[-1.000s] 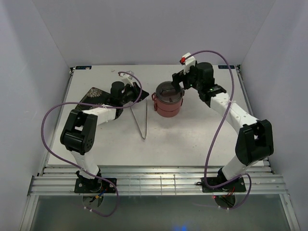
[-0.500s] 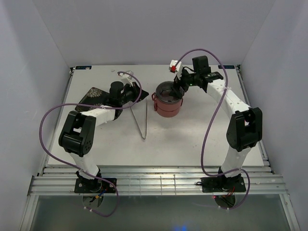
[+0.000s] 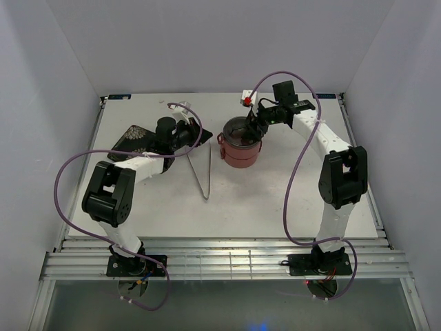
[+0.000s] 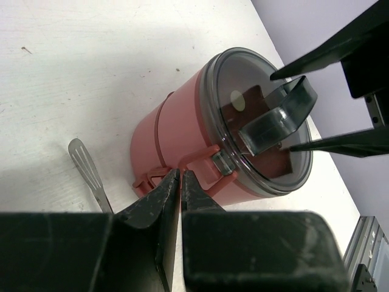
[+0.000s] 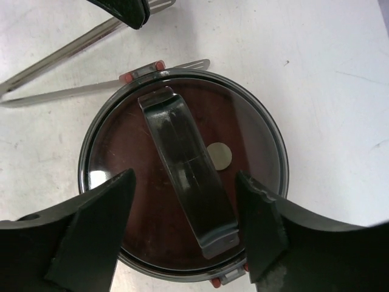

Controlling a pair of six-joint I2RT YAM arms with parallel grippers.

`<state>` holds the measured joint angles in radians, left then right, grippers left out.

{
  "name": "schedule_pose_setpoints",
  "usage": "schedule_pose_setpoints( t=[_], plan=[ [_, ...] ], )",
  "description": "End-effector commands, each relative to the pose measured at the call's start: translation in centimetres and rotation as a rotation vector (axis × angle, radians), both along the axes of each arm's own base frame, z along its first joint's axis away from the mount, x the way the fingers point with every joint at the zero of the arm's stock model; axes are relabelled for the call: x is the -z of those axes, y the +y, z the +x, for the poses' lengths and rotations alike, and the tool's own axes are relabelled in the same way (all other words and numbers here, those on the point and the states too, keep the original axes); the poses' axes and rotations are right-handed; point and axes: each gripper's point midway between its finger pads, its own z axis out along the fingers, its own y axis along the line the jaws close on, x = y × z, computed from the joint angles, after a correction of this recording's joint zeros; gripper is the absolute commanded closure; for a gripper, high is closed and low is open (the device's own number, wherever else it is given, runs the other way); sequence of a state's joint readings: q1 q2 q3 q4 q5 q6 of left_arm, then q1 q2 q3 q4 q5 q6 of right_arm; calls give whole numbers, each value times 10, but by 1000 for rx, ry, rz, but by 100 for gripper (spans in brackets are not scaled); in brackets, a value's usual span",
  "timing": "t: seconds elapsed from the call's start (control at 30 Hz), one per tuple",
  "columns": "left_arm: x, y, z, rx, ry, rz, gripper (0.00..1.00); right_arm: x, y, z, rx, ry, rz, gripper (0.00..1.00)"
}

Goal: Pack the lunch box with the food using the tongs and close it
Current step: Close the fastener on the packing box.

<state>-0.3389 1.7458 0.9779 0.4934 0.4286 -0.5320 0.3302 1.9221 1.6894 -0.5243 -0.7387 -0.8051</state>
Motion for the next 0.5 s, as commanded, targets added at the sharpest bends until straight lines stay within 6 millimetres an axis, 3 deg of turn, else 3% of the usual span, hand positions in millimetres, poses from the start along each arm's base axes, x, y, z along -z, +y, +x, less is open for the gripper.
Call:
schedule_pose_setpoints(
  t=[0.0,0.17,0.23,0.47],
  plan=[
    [-30,-1,-7,13,-59,-22,83,-5,6,2,-22,-5,26,29],
    [-34,-1,-9,8,-60,-31,83,4,-1,-1,37,5,10,48],
    [-38,-2,-10,3,-62,-39,84,2,-6,-2,65,-8,6,52],
    [-40,-13,-11,12,-66,-40,84,25,-15,-12,170,30,-31,68]
  ],
)
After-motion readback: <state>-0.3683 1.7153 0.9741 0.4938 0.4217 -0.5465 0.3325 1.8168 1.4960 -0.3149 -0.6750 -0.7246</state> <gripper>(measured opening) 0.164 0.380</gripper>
